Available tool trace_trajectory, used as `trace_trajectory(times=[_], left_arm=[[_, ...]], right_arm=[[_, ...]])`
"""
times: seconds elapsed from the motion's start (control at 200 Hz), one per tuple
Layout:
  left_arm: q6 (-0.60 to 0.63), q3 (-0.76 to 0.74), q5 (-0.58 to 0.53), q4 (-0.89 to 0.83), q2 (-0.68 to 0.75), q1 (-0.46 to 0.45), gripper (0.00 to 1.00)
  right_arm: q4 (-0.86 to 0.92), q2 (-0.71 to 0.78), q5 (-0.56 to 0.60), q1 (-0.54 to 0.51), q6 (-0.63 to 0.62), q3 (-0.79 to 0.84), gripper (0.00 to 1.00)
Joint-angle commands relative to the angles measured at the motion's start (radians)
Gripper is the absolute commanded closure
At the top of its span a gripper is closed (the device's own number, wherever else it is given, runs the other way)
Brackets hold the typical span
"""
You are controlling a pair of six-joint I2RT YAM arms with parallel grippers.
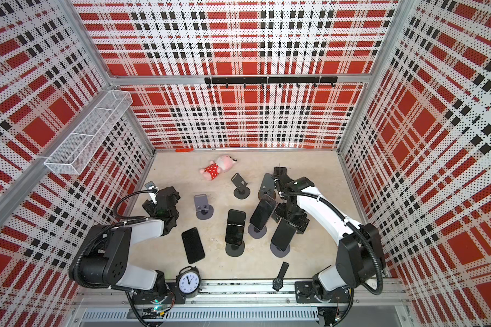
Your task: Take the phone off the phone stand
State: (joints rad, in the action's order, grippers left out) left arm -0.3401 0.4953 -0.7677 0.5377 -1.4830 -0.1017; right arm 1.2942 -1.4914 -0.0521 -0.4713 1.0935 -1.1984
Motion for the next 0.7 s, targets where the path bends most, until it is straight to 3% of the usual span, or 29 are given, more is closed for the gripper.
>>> trace_trajectory(times=[0.0,0.696], left_arm=[[0.01,0.028,-0.016,-0.01,-0.013,-0.002,0.02],[0.011,0.04,-0.018,-0.022,-0.021,-0.003,0.02]], right_arm=[[-0.008,-0.024,0.002,-0.011,0.005,0.025,0.1],[0.0,0.017,0.03,-0.023,0.024,0.013,0.23]])
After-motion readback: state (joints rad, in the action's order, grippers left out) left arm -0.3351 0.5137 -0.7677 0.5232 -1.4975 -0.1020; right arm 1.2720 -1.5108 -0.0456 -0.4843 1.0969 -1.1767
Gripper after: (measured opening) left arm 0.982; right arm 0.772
